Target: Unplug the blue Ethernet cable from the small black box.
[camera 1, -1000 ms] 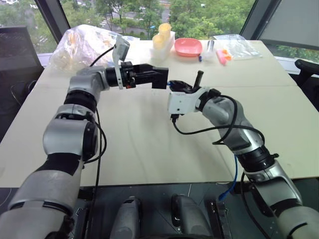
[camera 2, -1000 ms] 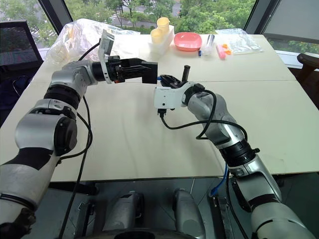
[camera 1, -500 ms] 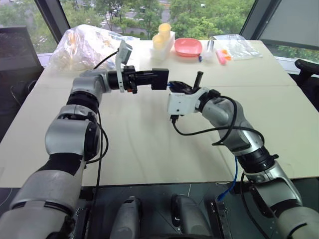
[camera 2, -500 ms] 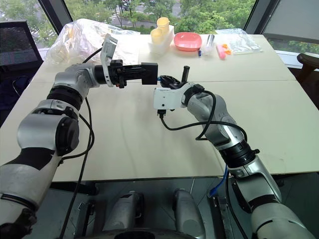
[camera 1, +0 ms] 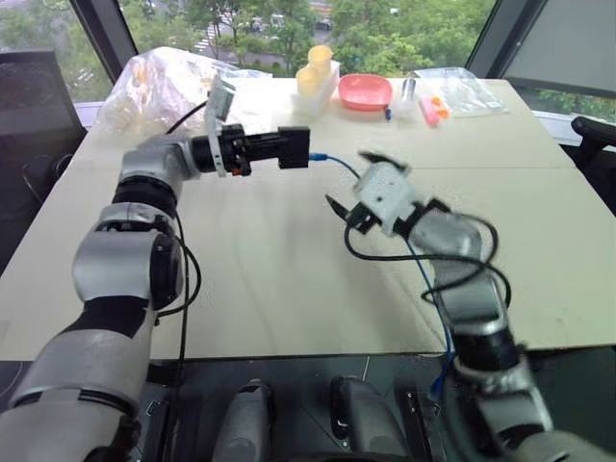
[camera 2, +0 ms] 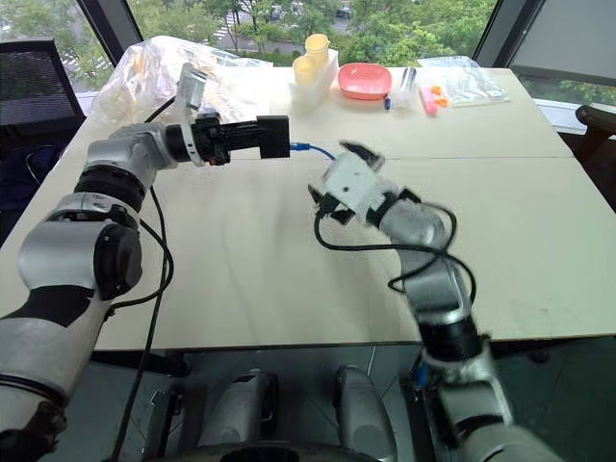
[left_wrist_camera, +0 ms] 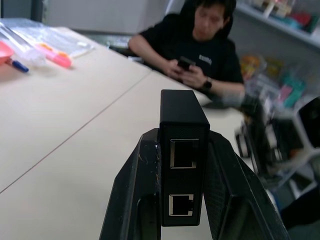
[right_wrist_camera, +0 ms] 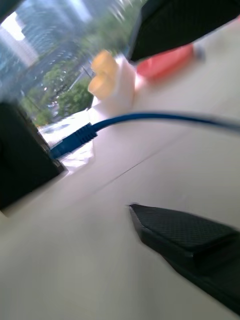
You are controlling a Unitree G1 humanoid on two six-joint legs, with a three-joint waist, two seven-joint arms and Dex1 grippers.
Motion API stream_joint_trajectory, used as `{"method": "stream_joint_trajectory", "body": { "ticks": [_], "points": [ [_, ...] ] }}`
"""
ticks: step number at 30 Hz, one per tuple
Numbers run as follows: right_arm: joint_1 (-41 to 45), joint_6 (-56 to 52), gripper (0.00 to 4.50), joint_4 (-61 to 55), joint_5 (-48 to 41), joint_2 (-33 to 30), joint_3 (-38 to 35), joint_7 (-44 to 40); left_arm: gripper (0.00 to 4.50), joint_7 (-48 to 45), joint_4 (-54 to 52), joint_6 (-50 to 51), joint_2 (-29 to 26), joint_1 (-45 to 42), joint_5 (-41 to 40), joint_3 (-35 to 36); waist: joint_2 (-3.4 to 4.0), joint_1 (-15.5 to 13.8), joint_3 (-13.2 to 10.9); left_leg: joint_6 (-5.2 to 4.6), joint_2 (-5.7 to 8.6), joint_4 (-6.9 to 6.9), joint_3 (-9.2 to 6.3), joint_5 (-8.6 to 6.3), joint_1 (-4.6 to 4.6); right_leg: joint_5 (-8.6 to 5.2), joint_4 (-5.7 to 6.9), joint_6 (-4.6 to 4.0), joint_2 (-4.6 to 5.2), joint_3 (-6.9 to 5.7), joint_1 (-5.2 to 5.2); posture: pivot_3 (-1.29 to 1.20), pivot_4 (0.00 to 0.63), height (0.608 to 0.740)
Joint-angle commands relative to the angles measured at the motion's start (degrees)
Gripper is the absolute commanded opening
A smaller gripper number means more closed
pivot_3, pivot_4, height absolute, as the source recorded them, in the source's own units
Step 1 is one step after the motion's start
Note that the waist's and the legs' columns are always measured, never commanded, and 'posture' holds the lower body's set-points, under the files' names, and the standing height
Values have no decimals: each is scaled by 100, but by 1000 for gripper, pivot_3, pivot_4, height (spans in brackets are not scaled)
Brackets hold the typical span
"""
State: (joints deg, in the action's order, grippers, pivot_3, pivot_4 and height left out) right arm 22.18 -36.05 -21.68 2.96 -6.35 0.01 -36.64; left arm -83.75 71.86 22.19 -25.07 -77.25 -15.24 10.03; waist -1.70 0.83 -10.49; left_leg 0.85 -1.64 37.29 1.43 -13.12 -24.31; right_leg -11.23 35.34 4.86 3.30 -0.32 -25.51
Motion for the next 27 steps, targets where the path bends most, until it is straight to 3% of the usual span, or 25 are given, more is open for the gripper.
{"method": "stream_joint_trajectory", "body": {
  "ticks": [1,5,10,19,27],
  "points": [
    [30,-1883,4480,-878,-2178,1335,-1123,308,532,-333,-132,675,-130,-141,-334,292,4,29,-2,0,-6,4,1,0,0,2,3,-3,-5,-1,-1,0,150,740],
    [275,-2360,4480,-822,-3210,2128,-1651,991,532,-374,-229,1103,-181,-157,-518,505,5,16,-3,1,-14,12,0,1,13,9,13,-18,-5,-1,5,0,150,740],
    [812,-1792,4480,-165,-4204,2523,-1820,2071,532,-675,-455,1430,-255,-48,-565,456,5,15,-3,1,-15,10,3,0,22,-1,7,-40,-3,0,13,0,150,740],
    [981,-1025,4480,326,-5257,1941,-1425,2739,532,-875,-1073,1780,-275,270,-657,118,6,37,-3,0,-14,-8,2,0,17,10,5,-18,-10,1,5,0,150,740],
    [1003,-882,4480,301,-5519,1554,-944,2773,532,-875,-1182,1711,-179,371,-639,5,5,32,-3,0,-15,-6,1,0,18,10,6,-18,-13,1,6,0,150,740]
  ]
}}
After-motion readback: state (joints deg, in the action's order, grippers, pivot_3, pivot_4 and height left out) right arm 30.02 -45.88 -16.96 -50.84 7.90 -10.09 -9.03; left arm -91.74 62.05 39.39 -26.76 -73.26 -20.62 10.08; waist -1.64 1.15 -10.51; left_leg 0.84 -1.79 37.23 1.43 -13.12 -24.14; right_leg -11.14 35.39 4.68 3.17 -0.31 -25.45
